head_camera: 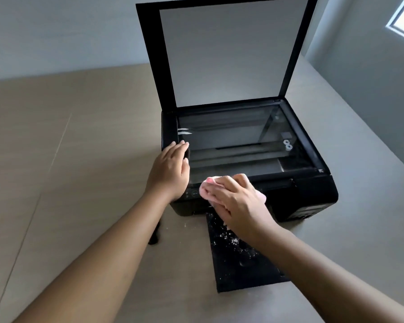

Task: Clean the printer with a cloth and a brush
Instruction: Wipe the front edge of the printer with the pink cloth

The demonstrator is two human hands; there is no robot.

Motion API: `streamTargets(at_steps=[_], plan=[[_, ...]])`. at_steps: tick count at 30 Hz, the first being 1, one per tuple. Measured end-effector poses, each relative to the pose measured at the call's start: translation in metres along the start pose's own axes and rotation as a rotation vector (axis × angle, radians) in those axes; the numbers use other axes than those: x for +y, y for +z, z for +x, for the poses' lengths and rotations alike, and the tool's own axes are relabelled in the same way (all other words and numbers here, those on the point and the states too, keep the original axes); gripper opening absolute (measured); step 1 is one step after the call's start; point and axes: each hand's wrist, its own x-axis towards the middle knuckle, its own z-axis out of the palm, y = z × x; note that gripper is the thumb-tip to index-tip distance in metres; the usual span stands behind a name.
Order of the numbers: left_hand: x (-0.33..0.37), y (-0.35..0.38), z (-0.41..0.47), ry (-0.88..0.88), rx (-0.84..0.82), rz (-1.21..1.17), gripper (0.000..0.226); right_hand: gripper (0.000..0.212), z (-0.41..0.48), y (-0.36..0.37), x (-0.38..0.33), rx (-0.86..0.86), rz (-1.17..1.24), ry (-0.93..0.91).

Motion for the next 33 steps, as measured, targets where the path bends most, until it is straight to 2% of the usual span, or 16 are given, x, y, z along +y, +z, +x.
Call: streamTargets(at_steps=[2,3,4,6,7,9,11,13,15,16,19,21,24,29,33], plan=[[-0.002,0.001,0.001,0.028,0.006,-0.002,0.047,0.029,-0.005,0.004,-0.003,-0.092,0.076,-0.150],[-0.003,0.001,0.001,0.037,0.010,-0.005,0.047,0.030,-0.010,0.007,0.002,-0.059,0.088,-0.132],[-0.003,0.002,0.001,0.043,0.012,-0.009,0.047,0.034,-0.016,0.011,0.009,0.035,0.088,-0.012],[-0.005,0.002,0.002,0.047,0.016,-0.016,0.048,0.047,-0.024,0.014,0.011,0.254,0.095,0.352],[-0.004,0.002,0.002,0.046,0.020,-0.018,0.049,0.050,-0.024,0.015,0.005,0.310,0.055,0.412],[-0.006,0.002,0.002,0.048,0.005,-0.029,0.049,0.046,-0.020,0.020,-0.016,0.292,-0.058,0.215],[-0.007,0.002,0.003,0.059,-0.025,-0.047,0.050,0.035,-0.013,0.023,-0.029,0.142,-0.060,0.003],[-0.011,-0.001,0.005,0.090,-0.061,-0.056,0.050,0.032,-0.003,0.024,-0.028,0.060,-0.054,0.057],[-0.017,-0.007,0.008,0.143,-0.111,-0.039,0.048,0.034,0.001,0.029,-0.024,0.114,-0.127,0.259],[-0.021,-0.011,0.010,0.178,-0.146,-0.028,0.047,0.036,0.003,0.034,-0.028,0.122,-0.170,0.285],[-0.035,-0.021,0.015,0.240,-0.240,-0.030,0.050,0.040,0.009,0.049,-0.049,0.103,-0.131,0.105],[-0.041,-0.024,0.017,0.260,-0.250,-0.048,0.050,0.040,0.016,0.047,-0.055,0.093,-0.064,0.012],[-0.045,-0.024,0.017,0.264,-0.235,-0.028,0.053,0.041,0.013,0.030,-0.040,0.068,-0.138,-0.077],[-0.048,-0.019,0.018,0.167,-0.219,-0.017,0.062,0.042,0.010,0.037,-0.033,0.101,-0.120,0.046],[-0.053,-0.020,0.023,0.187,-0.249,-0.037,0.055,0.036,0.034,0.049,-0.051,0.068,-0.049,0.059]])
